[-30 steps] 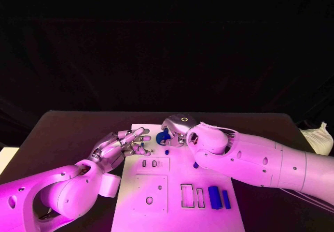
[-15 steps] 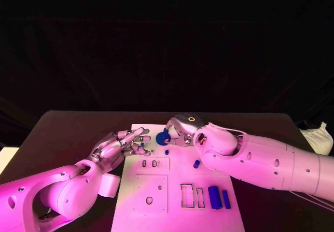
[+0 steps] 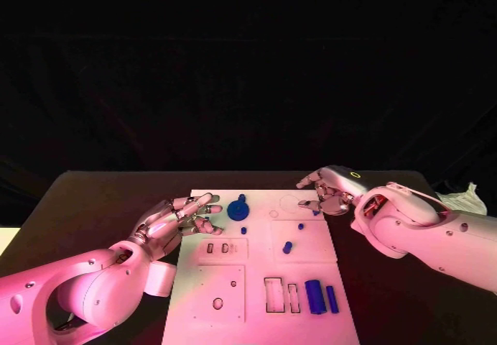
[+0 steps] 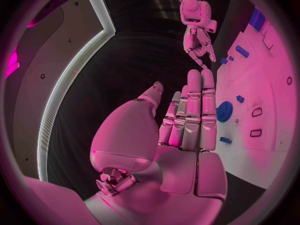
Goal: Assemble the parts on the task board
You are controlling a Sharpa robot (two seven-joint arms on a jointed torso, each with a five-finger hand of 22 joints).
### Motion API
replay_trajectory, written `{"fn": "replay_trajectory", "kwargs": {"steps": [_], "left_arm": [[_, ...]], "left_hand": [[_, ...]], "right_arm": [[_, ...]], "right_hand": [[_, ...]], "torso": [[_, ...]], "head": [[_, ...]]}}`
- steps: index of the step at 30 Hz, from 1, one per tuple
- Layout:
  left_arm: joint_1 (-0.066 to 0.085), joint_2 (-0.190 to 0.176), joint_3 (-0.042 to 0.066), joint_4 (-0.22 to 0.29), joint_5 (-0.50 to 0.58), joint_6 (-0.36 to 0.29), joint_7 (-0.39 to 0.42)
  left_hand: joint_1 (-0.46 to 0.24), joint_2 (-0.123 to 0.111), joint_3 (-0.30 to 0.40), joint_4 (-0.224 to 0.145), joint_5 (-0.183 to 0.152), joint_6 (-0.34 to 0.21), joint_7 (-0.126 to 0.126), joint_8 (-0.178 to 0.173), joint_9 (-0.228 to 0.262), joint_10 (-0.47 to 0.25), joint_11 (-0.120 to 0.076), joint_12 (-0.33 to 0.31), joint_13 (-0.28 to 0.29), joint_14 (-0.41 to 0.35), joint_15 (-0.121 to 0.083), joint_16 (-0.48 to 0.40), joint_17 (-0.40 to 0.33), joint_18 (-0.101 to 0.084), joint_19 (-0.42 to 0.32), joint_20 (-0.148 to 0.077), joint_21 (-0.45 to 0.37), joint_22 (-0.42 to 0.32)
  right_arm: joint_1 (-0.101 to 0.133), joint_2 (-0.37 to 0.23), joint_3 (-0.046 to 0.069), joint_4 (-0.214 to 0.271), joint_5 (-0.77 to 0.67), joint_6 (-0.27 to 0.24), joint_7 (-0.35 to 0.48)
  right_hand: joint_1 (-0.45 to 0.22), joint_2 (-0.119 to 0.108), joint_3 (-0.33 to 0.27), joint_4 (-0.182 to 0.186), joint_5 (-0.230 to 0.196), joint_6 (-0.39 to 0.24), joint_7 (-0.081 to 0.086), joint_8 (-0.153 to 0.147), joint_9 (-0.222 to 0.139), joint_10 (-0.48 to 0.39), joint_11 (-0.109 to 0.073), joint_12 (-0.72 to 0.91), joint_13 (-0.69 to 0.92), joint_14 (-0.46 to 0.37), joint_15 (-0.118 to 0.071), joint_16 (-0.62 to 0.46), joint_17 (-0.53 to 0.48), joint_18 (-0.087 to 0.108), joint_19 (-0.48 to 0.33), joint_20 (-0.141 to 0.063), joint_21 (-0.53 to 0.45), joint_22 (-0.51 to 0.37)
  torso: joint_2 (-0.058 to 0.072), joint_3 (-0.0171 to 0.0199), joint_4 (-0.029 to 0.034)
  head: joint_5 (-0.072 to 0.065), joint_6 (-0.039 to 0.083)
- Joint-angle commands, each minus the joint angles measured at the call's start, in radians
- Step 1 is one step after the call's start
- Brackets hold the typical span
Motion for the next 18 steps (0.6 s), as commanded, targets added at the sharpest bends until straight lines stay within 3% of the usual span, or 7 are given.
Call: {"fn": "replay_trajectory", "kwargs": {"steps": [1, 8, 14, 18], "left_arm": [[0.001, 0.005, 0.001, -0.005, 0.001, 0.026, 0.014], [0.001, 0.01, 0.0, -0.013, 0.001, 0.027, 0.015], [0.001, 0.013, 0.0, -0.019, 0.001, 0.028, 0.014], [0.001, 0.014, 0.0, -0.022, 0.001, 0.028, 0.014]], "left_hand": [[0.005, 0.009, 0.002, -0.006, 0.002, -0.001, -0.001, 0.006, 0.001, -0.003, 0.0, 0.008, 0.0, -0.007, 0.002, -0.002, 0.002, 0.009, -0.007, 0.002, 0.0, -0.001], [0.006, 0.009, 0.003, -0.007, 0.002, 0.0, -0.002, 0.007, 0.002, -0.002, 0.0, 0.008, 0.0, -0.008, 0.001, -0.002, 0.003, 0.01, -0.007, 0.002, 0.0, -0.001], [0.006, 0.009, 0.003, -0.007, 0.002, 0.0, -0.002, 0.007, 0.002, -0.002, 0.0, 0.008, 0.0, -0.008, 0.001, -0.002, 0.003, 0.01, -0.007, 0.002, 0.0, -0.001], [0.006, 0.01, 0.003, -0.007, 0.002, 0.001, -0.002, 0.008, 0.002, -0.001, 0.0, 0.009, 0.0, -0.008, 0.001, -0.002, 0.003, 0.01, -0.008, 0.002, 0.0, -0.001]], "right_arm": [[-0.008, -0.025, 0.0, -0.009, 0.096, 0.012, 0.133], [-0.024, -0.049, -0.001, -0.057, 0.116, 0.031, 0.163], [-0.038, -0.043, -0.001, -0.099, 0.127, 0.043, 0.169], [-0.045, -0.03, -0.001, -0.122, 0.13, 0.046, 0.169]], "right_hand": [[0.011, 0.002, 0.0, -0.007, 0.006, -0.002, 0.001, -0.004, -0.001, 0.003, -0.002, 0.0, 0.001, 0.083, 0.001, 0.001, 0.159, -0.007, 0.103, 0.0, 0.002, 0.263], [0.013, 0.0, -0.002, -0.008, 0.006, -0.002, 0.001, -0.004, -0.001, 0.005, -0.002, 0.004, 0.004, 0.084, 0.001, 0.002, 0.161, -0.007, 0.103, 0.0, 0.002, 0.263], [0.012, -0.001, -0.004, -0.008, 0.006, -0.002, 0.001, -0.004, -0.001, 0.006, -0.002, 0.006, 0.005, 0.084, 0.001, 0.003, 0.162, -0.007, 0.103, 0.0, 0.002, 0.263], [0.011, -0.001, -0.005, -0.007, 0.006, -0.002, 0.001, -0.004, -0.001, 0.007, -0.002, 0.007, 0.006, 0.084, 0.001, 0.003, 0.163, -0.007, 0.103, 0.0, 0.002, 0.263]], "torso": [[-0.004, 0.0052, -0.0107], [-0.003, 0.0146, -0.0218], [0.0, 0.0206, -0.021], [0.002, 0.022, -0.0199]], "head": [[-0.004, 0.0], [-0.006, 0.0], [-0.006, -0.004], [-0.003, -0.005]]}}
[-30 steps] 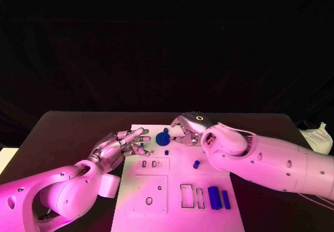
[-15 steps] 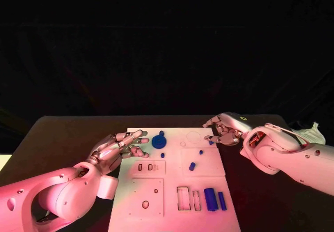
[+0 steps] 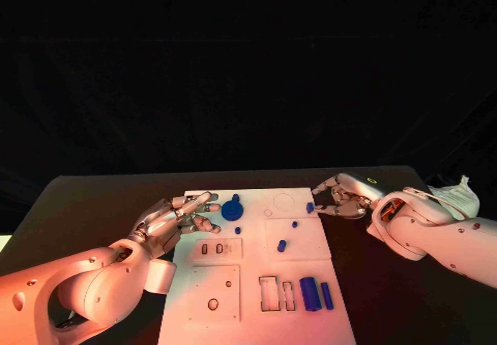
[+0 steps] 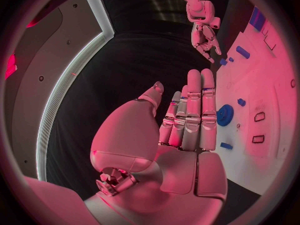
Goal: Assemble the parts on the task board
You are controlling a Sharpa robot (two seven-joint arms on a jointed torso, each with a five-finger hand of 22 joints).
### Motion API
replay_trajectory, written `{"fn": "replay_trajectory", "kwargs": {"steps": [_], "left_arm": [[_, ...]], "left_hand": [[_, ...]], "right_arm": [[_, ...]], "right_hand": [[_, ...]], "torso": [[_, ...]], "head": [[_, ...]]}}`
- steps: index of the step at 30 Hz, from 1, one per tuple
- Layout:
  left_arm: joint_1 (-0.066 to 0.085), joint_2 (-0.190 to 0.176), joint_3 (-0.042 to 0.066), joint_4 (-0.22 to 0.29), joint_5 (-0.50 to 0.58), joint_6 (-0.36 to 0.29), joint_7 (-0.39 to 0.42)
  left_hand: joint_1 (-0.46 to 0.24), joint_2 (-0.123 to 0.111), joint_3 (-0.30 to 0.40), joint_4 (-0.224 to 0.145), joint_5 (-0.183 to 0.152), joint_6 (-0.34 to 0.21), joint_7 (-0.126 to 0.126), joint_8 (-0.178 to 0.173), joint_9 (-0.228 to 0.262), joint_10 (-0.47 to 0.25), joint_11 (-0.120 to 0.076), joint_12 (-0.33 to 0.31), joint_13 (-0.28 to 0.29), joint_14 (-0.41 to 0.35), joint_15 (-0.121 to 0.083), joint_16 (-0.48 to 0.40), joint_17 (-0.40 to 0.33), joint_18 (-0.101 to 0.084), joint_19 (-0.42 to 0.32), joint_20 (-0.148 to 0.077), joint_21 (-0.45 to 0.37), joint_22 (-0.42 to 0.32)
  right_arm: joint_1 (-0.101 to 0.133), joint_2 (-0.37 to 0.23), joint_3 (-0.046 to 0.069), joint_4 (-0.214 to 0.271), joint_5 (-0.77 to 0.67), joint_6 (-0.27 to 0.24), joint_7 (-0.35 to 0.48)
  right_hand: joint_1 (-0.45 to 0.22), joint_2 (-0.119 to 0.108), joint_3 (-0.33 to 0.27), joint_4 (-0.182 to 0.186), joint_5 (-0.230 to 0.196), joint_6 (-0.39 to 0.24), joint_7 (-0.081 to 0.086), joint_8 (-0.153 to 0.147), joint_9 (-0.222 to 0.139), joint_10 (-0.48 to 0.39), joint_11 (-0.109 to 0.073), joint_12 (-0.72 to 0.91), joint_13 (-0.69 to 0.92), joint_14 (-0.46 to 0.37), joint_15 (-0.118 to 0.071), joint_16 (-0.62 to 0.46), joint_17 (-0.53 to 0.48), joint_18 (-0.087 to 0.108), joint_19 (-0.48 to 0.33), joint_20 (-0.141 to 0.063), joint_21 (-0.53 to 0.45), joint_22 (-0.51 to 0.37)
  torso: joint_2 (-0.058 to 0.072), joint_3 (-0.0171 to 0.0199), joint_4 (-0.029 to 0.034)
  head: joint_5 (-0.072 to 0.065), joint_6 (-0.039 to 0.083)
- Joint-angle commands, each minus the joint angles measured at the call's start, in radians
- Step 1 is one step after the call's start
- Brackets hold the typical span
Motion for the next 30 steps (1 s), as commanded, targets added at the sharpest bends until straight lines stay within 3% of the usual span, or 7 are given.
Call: {"fn": "replay_trajectory", "kwargs": {"steps": [1, 10, 30], "left_arm": [[0.001, 0.002, 0.0, -0.001, 0.001, 0.022, 0.011], [0.0, 0.004, 0.0, -0.003, 0.001, 0.022, 0.01], [0.0, 0.002, 0.0, -0.001, 0.001, 0.02, 0.006]], "left_hand": [[0.002, 0.006, 0.0, -0.005, 0.002, 0.001, -0.002, 0.004, 0.002, -0.001, 0.0, 0.004, 0.0, -0.008, 0.001, -0.002, 0.001, 0.01, -0.008, 0.002, 0.0, -0.001], [0.002, 0.006, 0.001, -0.005, 0.002, 0.001, -0.002, 0.004, 0.002, -0.001, 0.0, 0.005, 0.0, -0.008, 0.001, -0.002, 0.002, 0.01, -0.008, 0.002, 0.0, -0.001], [0.002, 0.005, 0.001, -0.006, 0.002, 0.001, -0.002, 0.004, 0.001, -0.002, 0.0, 0.005, 0.0, -0.008, 0.001, -0.003, 0.002, 0.01, -0.008, 0.002, 0.0, -0.001]], "right_arm": [[-0.005, 0.011, 0.0, -0.017, 0.017, 0.024, 0.025], [-0.013, 0.047, 0.0, -0.063, 0.019, 0.042, 0.02], [-0.018, 0.084, 0.0, -0.094, 0.014, 0.081, 0.019]], "right_hand": [[0.007, -0.005, -0.001, -0.003, 0.006, -0.002, 0.001, -0.004, -0.001, 0.007, -0.002, 0.008, 0.002, 0.084, 0.001, 0.004, 0.163, -0.007, 0.103, 0.0, 0.002, 0.263], [0.011, 0.005, -0.001, -0.005, 0.002, 0.002, 0.001, -0.001, -0.001, 0.01, -0.002, 0.013, 0.006, 0.085, 0.002, 0.005, 0.166, -0.007, 0.103, 0.001, 0.002, 0.263], [0.026, 0.044, 0.008, -0.033, -0.009, 0.075, -0.012, 0.021, 0.011, 0.023, -0.013, 0.034, 0.024, 0.087, -0.008, 0.01, 0.175, -0.007, 0.103, -0.006, 0.002, 0.263]], "torso": [[0.003, 0.0023, 0.0011], [0.003, 0.0009, 0.0013], [0.002, 0.0012, 0.0015]], "head": [[0.003, -0.003], [0.006, -0.008], [0.008, -0.016]]}}
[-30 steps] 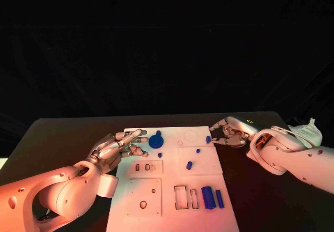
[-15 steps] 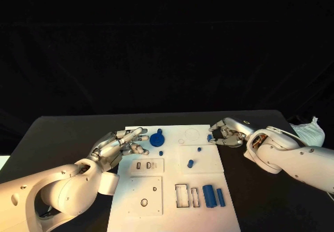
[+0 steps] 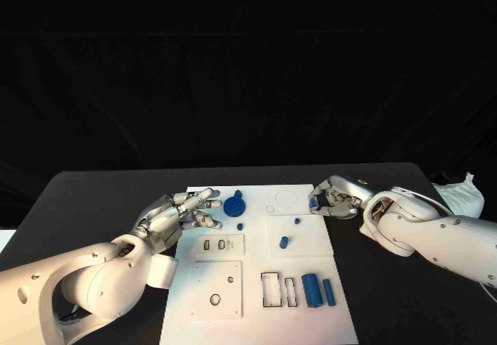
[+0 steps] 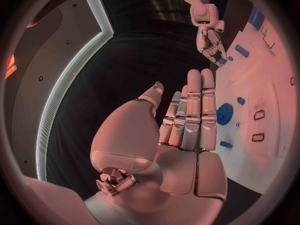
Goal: Assemble the parts on the task board
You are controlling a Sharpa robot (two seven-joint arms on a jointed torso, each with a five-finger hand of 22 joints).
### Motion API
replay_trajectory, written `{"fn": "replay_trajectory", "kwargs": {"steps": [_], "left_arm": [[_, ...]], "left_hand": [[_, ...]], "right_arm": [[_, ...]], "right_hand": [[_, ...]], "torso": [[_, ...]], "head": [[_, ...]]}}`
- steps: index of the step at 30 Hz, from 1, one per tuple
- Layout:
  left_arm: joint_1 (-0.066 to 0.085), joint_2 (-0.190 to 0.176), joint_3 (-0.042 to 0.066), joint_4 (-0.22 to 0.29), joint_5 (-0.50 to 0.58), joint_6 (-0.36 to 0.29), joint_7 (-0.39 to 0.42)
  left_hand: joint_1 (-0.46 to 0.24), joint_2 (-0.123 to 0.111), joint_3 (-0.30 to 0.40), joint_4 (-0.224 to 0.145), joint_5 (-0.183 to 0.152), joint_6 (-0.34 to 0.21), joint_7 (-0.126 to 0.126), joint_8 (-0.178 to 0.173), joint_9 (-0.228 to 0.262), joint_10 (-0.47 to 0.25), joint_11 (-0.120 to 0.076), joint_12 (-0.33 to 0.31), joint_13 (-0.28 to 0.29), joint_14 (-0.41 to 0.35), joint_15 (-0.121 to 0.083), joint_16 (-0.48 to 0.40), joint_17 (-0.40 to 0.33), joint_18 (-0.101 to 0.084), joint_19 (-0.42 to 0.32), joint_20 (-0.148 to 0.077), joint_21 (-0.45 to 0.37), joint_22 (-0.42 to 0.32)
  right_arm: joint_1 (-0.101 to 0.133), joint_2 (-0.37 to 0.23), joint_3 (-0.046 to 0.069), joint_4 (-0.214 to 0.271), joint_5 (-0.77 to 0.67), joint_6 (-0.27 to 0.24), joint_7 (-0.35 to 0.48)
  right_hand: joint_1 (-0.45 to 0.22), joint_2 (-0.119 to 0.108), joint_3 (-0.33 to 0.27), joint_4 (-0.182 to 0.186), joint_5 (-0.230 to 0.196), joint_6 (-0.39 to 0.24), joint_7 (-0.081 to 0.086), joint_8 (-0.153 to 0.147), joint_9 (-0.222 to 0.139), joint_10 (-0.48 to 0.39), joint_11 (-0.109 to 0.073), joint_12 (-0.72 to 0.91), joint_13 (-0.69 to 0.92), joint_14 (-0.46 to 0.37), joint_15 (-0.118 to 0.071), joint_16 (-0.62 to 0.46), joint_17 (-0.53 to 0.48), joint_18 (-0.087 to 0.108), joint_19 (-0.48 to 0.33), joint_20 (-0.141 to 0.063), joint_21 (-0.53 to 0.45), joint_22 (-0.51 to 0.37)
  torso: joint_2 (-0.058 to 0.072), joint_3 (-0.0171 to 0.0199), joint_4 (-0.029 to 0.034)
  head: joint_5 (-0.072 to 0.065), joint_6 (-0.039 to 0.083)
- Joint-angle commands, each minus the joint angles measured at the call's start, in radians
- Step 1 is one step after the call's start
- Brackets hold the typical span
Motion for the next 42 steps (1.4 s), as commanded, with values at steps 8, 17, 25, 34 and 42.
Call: {"fn": "replay_trajectory", "kwargs": {"steps": [8, 17, 25, 34, 42], "left_arm": [[0.001, 0.0, 0.001, 0.003, 0.001, 0.019, 0.006], [0.001, 0.0, 0.001, 0.003, 0.001, 0.019, 0.006], [0.001, 0.001, 0.0, 0.003, 0.001, 0.019, 0.006], [0.001, 0.001, 0.0, 0.002, 0.001, 0.019, 0.006], [0.001, 0.001, 0.0, -0.011, 0.001, 0.021, 0.009]], "left_hand": [[0.002, 0.005, 0.001, -0.006, 0.002, 0.001, -0.002, 0.004, 0.001, -0.002, 0.0, 0.005, 0.0, -0.008, 0.001, -0.003, 0.001, 0.01, -0.008, 0.002, 0.0, -0.001], [0.001, 0.005, 0.001, -0.006, 0.002, 0.0, -0.001, 0.003, 0.001, -0.002, 0.0, 0.005, 0.0, -0.008, 0.001, -0.003, 0.002, 0.01, -0.008, 0.002, 0.001, -0.001], [0.001, 0.005, 0.001, -0.006, 0.002, 0.0, -0.001, 0.003, 0.001, -0.002, 0.0, 0.005, 0.0, -0.008, 0.001, -0.003, 0.002, 0.01, -0.008, 0.002, 0.001, -0.001], [0.001, 0.005, 0.001, -0.006, 0.002, 0.0, -0.001, 0.003, 0.001, -0.002, 0.0, 0.005, 0.0, -0.008, 0.001, -0.003, 0.002, 0.01, -0.008, 0.002, 0.001, -0.001], [0.001, 0.005, 0.001, -0.006, 0.002, -0.001, -0.001, 0.003, 0.001, -0.003, 0.0, 0.005, -0.001, -0.009, 0.001, -0.003, 0.002, 0.01, -0.009, 0.002, 0.001, -0.001]], "right_arm": [[-0.002, 0.009, 0.0, -0.004, -0.009, 0.034, 0.004], [-0.002, 0.01, 0.0, -0.008, -0.013, 0.001, -0.008], [-0.002, 0.012, 0.001, -0.009, -0.02, -0.034, -0.017], [0.01, 0.014, 0.013, 0.058, 0.024, -0.041, -0.055], [0.044, 0.051, 0.016, 0.177, 0.031, -0.035, -0.166]], "right_hand": [[0.007, 0.025, 0.007, -0.019, -0.004, 0.028, -0.003, 0.009, 0.004, 0.012, -0.004, 0.008, 0.013, 0.088, -0.012, 0.007, 0.179, -0.007, 0.103, -0.01, 0.002, 0.263], [0.026, 0.077, 0.036, -0.046, -0.017, 0.106, -0.034, 0.042, 0.021, 0.017, -0.028, 0.013, 0.019, 0.09, -0.03, 0.012, 0.188, -0.007, 0.103, -0.025, 0.002, 0.263], [0.04, 0.107, 0.059, -0.076, -0.062, 0.121, -0.046, 0.053, 0.032, 0.019, -0.04, 0.009, 0.02, 0.092, -0.042, 0.017, 0.198, -0.007, 0.103, -0.038, 0.002, 0.263], [0.031, 0.105, 0.059, -0.08, -0.067, 0.114, -0.043, 0.049, 0.032, 0.018, -0.038, 0.004, 0.018, 0.092, -0.041, 0.018, 0.199, -0.007, 0.103, -0.039, 0.002, 0.263], [0.024, 0.106, 0.061, -0.084, -0.075, 0.107, -0.04, 0.045, 0.033, 0.014, -0.035, -0.005, 0.014, 0.091, -0.04, 0.016, 0.197, -0.007, 0.103, -0.039, 0.002, 0.263]], "torso": [[0.0, 0.0008, -0.0001], [-0.001, 0.0011, 0.0001], [-0.001, 0.0011, 0.0013], [-0.002, 0.0008, 0.0013], [-0.006, -0.005, 0.0065]], "head": [[0.001, -0.004], [0.0, -0.008], [0.001, -0.008], [0.003, -0.009], [0.006, -0.013]]}}
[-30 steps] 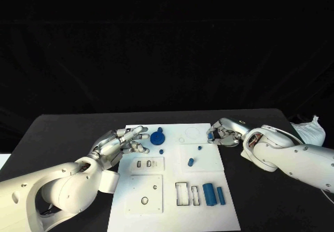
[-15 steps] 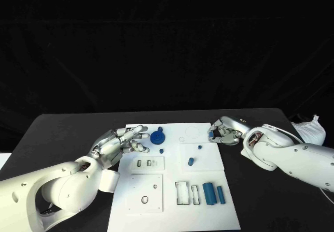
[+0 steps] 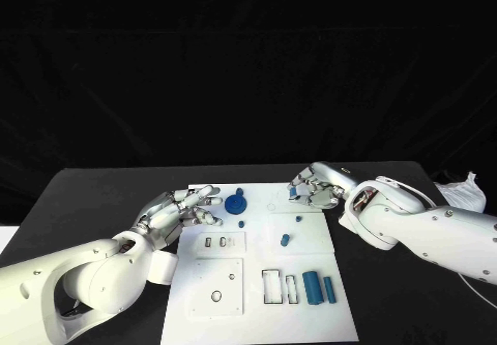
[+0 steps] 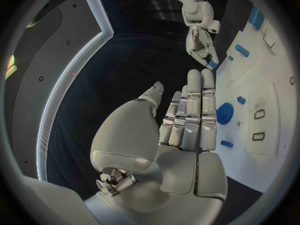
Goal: Assemble the parts on the task board
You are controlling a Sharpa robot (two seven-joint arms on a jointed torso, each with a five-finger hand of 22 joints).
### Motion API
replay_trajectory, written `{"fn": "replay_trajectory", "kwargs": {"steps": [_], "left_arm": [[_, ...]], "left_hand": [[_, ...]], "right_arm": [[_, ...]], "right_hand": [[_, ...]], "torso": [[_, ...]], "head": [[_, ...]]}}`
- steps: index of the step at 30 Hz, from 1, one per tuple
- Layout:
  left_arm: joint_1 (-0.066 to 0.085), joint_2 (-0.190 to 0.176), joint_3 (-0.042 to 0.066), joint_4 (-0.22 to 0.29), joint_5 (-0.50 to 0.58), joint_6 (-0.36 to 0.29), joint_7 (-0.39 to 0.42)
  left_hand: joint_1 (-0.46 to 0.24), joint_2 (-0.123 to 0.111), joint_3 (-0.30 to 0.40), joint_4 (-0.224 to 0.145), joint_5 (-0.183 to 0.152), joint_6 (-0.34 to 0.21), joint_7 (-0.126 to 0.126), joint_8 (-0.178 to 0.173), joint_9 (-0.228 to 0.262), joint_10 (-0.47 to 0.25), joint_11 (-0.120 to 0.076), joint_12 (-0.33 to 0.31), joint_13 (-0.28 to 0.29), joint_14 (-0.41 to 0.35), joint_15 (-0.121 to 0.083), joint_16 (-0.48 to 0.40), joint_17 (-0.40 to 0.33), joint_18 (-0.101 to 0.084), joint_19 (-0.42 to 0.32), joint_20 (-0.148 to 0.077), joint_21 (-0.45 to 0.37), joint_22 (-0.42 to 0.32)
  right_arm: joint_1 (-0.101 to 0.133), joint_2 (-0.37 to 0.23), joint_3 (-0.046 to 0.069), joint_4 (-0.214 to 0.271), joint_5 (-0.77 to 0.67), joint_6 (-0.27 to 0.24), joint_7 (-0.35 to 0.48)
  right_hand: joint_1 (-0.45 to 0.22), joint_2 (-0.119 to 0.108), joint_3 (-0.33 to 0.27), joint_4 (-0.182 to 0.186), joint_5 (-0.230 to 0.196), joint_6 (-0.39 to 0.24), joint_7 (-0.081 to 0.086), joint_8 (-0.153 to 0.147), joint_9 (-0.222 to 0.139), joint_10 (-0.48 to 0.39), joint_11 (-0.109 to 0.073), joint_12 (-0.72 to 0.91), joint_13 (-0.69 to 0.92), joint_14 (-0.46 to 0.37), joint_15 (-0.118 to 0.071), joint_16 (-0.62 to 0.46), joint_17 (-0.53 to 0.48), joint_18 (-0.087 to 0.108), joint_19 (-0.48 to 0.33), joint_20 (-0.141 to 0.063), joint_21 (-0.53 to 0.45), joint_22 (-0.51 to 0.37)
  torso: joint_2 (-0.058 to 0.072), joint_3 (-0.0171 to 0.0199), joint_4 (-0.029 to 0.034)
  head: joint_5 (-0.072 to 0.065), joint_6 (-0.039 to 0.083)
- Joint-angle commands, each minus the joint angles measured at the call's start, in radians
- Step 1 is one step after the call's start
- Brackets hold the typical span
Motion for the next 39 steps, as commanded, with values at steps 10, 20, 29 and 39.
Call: {"fn": "replay_trajectory", "kwargs": {"steps": [10, 20, 29, 39], "left_arm": [[0.001, -0.002, 0.001, -0.039, 0.001, 0.023, 0.018], [0.001, -0.006, 0.001, -0.044, 0.001, 0.023, 0.022], [0.001, -0.007, 0.001, -0.046, 0.001, 0.023, 0.023], [0.001, -0.007, 0.001, -0.042, 0.001, 0.024, 0.021]], "left_hand": [[0.001, 0.005, 0.001, -0.007, 0.002, -0.001, -0.001, 0.003, 0.001, -0.003, 0.0, 0.005, -0.001, -0.009, 0.001, -0.003, 0.002, 0.01, -0.005, -0.001, 0.001, -0.001], [0.001, 0.005, 0.001, -0.007, 0.002, -0.001, -0.001, 0.003, 0.001, -0.004, 0.0, 0.005, -0.001, -0.009, 0.001, -0.003, 0.002, 0.01, -0.005, -0.001, 0.001, -0.001], [0.001, 0.005, 0.001, -0.007, 0.002, -0.001, -0.001, 0.003, 0.001, -0.004, 0.0, 0.005, -0.001, -0.009, 0.001, -0.003, 0.002, 0.01, -0.005, -0.001, 0.001, -0.001], [0.001, 0.005, 0.001, -0.007, 0.002, -0.001, -0.001, 0.003, 0.001, -0.004, 0.0, 0.005, -0.001, -0.009, 0.001, -0.003, 0.002, 0.01, -0.005, -0.001, 0.001, -0.001]], "right_arm": [[-0.006, 0.156, -0.025, 0.075, -0.101, 0.046, -0.169], [-0.056, 0.242, -0.044, 0.058, -0.234, 0.062, -0.236], [-0.077, 0.285, -0.048, 0.052, -0.271, 0.096, -0.256], [-0.082, 0.296, -0.049, 0.045, -0.292, 0.16, -0.257]], "right_hand": [[0.011, 0.032, 0.001, -0.01, 0.008, 0.004, -0.011, -0.006, 0.019, -0.003, -0.005, -0.008, 0.012, 0.089, 0.0, 0.003, 0.196, -0.007, 0.105, -0.006, 0.002, 0.263], [0.008, 0.026, -0.001, -0.014, 0.005, 0.004, -0.011, -0.006, 0.02, -0.005, -0.005, -0.012, 0.01, 0.089, 0.0, 0.002, 0.193, -0.007, 0.105, -0.006, 0.002, 0.263], [0.005, 0.023, -0.002, -0.016, 0.003, 0.004, -0.01, -0.007, 0.02, -0.005, -0.005, -0.014, 0.009, 0.088, 0.001, 0.001, 0.192, -0.007, 0.105, -0.006, 0.002, 0.263], [-0.004, 0.019, -0.005, -0.017, 0.002, 0.003, -0.009, -0.009, 0.02, -0.007, -0.004, -0.018, 0.008, 0.088, 0.001, 0.0, 0.19, -0.007, 0.105, -0.005, 0.002, 0.263]], "torso": [[-0.013, -0.014, 0.0175], [-0.017, -0.0236, 0.0263], [-0.017, -0.0215, 0.0262], [-0.016, -0.0209, 0.0256]], "head": [[0.025, -0.038], [0.034, -0.054], [0.039, -0.058], [0.039, -0.065]]}}
